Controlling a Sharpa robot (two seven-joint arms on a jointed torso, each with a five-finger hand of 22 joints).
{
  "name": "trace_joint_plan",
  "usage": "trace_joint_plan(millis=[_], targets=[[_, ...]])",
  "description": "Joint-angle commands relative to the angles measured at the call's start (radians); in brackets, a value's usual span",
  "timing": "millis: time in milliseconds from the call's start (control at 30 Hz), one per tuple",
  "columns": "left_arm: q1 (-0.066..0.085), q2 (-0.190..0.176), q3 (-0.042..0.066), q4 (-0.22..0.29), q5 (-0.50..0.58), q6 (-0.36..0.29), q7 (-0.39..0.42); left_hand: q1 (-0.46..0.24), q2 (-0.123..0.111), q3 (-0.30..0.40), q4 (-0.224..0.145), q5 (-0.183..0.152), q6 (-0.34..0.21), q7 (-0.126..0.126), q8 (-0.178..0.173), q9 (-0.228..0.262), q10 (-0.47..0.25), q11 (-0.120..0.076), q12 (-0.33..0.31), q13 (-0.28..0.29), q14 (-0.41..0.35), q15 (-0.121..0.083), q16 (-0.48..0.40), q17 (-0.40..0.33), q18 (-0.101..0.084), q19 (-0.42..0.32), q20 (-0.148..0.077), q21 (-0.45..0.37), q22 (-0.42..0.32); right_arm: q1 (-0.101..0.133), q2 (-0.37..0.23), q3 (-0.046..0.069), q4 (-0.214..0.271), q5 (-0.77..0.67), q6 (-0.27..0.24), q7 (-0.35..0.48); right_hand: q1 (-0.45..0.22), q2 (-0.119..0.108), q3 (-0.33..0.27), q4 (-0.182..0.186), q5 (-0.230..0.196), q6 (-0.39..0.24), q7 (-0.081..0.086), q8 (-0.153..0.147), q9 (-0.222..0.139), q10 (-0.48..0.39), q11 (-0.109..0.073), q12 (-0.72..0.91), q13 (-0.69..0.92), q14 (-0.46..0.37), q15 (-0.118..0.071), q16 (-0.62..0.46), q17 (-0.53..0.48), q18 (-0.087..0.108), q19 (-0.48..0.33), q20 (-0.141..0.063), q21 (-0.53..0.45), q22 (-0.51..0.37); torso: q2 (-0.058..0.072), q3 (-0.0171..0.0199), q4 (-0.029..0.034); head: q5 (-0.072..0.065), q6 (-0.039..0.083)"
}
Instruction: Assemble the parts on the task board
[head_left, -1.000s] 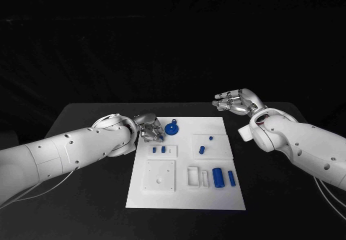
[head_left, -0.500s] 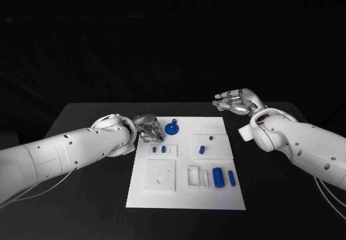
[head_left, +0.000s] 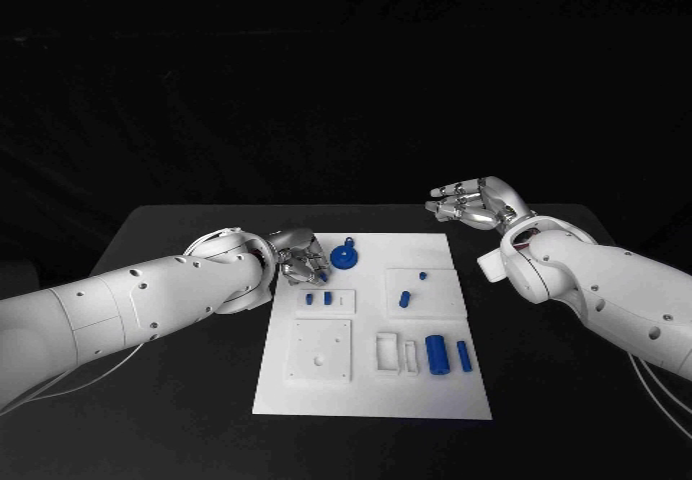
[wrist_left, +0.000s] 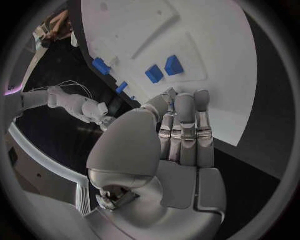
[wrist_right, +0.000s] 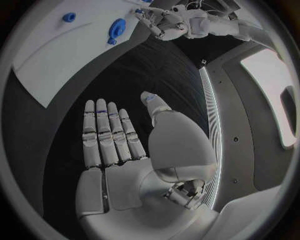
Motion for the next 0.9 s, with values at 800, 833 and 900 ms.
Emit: trace_joint_plan(millis=[800,833,900], targets=[[-0.013,0.004,-0.006,-0.006,-0.006,-0.01,0.028,0.006,-0.014,-0.001,-0.015,-0.014,-0.013,0.006,0.005,-0.001,-0.018,0.006,0.003,-0.001,-0.011,0.006,0.0,0.0,0.015,-0.014,0.006,0.007,0.021,0.0,-0.001,0.001,-0.001,0.002,0.017,0.009,-0.004,0.011,-0.004,0.001,0.006,-0.001,0.001,-0.003,0.0,-0.009,0.0,-0.001,-0.002,-0.008,0.001,-0.004,-0.002,0.001,-0.007,-0.001,-0.004,-0.002,0.0,-0.0002,0.0002,-0.003,0.0],[-0.013,0.004,-0.006,-0.005,-0.005,-0.015,0.03,0.007,-0.015,0.0,-0.017,-0.018,-0.016,0.007,0.005,-0.001,-0.021,0.006,0.003,-0.001,-0.008,0.006,0.003,0.001,0.016,-0.012,0.007,0.008,0.021,0.0,0.0,0.001,-0.001,0.002,0.017,0.009,-0.004,0.011,-0.004,0.001,0.006,-0.001,0.001,-0.003,0.0,-0.009,0.0,-0.001,-0.002,-0.008,0.001,-0.004,-0.002,0.001,-0.007,-0.001,-0.004,-0.002,0.0,-0.0005,0.0002,-0.003,0.0],[-0.013,0.003,-0.006,-0.004,-0.002,-0.024,0.035,0.008,-0.019,0.002,-0.02,-0.029,-0.037,0.006,0.004,-0.003,-0.026,0.008,0.003,-0.001,-0.005,0.007,0.006,0.001,0.017,-0.009,0.007,0.01,0.021,-0.001,0.0,0.001,-0.002,0.002,0.017,0.009,-0.004,0.011,-0.004,0.001,0.006,-0.001,0.001,-0.003,0.0,-0.009,0.0,-0.001,-0.002,-0.008,0.001,-0.004,-0.002,0.001,-0.007,-0.001,-0.004,-0.002,0.0,-0.0009,0.0,-0.003,0.0]])
